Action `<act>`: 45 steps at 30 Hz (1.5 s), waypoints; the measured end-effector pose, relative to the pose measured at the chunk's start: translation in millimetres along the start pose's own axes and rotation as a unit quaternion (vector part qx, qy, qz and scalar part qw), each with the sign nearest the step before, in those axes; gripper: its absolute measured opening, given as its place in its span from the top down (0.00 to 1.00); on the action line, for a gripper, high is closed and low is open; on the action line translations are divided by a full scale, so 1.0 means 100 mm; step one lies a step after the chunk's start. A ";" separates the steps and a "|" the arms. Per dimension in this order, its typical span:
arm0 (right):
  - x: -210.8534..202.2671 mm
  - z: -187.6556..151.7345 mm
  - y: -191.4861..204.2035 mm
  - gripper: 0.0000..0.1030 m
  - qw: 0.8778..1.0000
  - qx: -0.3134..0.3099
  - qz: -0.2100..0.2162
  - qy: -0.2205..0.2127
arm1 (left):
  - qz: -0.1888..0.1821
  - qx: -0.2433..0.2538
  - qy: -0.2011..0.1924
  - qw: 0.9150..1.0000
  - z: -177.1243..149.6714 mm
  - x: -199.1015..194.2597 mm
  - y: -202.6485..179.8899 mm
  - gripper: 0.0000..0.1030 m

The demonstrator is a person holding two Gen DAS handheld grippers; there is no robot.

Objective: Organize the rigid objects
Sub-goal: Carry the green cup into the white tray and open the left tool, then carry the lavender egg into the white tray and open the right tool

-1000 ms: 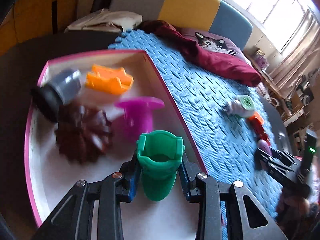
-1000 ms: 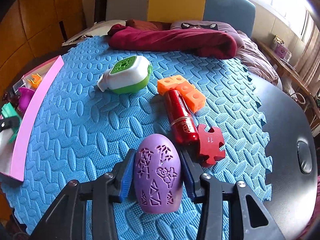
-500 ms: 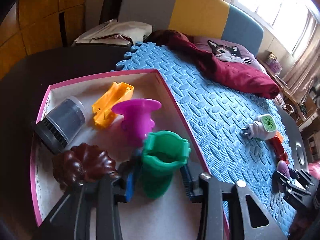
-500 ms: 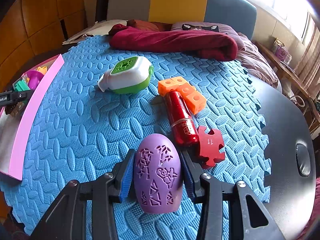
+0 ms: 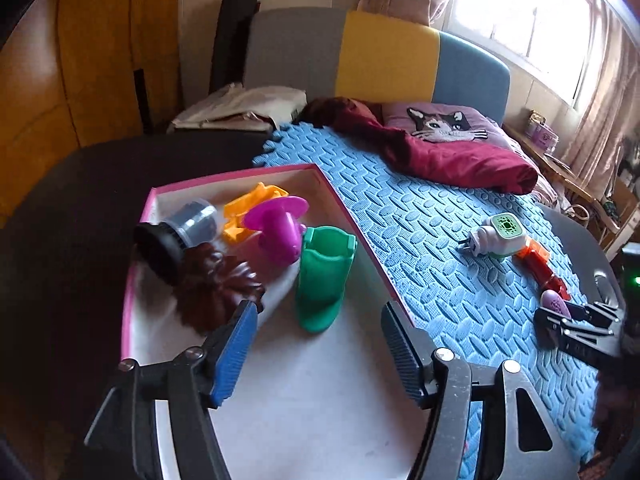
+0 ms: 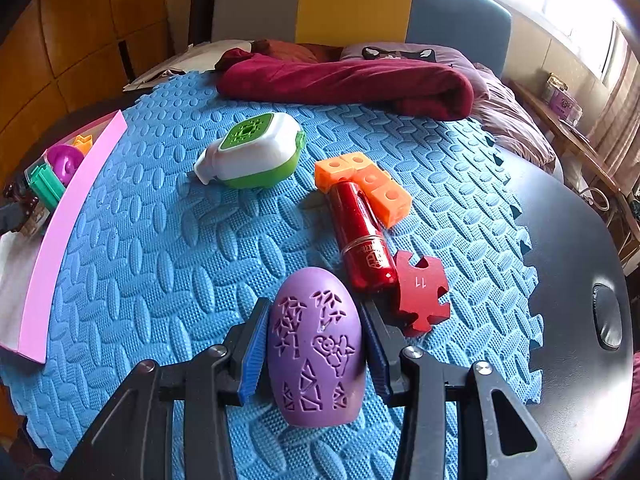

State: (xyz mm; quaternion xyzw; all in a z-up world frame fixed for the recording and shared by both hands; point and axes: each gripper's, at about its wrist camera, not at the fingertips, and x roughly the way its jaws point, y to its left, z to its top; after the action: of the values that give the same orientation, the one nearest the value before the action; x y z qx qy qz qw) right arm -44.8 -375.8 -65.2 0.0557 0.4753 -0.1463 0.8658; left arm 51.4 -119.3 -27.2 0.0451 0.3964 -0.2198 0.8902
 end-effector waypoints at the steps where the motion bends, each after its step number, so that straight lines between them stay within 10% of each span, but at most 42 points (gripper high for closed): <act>1: 0.00 0.00 -0.02 0.57 1.000 0.006 0.004 0.002 | 0.004 0.003 -0.005 1.000 -0.03 -0.05 -0.01 0.37; 45: -0.05 -0.01 0.22 0.58 0.999 -0.026 0.023 -0.010 | 0.065 -0.073 -0.008 0.995 -0.35 -0.40 0.75 0.35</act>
State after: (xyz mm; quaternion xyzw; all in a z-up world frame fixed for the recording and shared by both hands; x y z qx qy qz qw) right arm -41.2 -354.1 -62.3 0.0427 0.4690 -0.1141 0.8748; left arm 35.7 -28.9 -29.5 0.0040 0.4010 -0.1327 0.9064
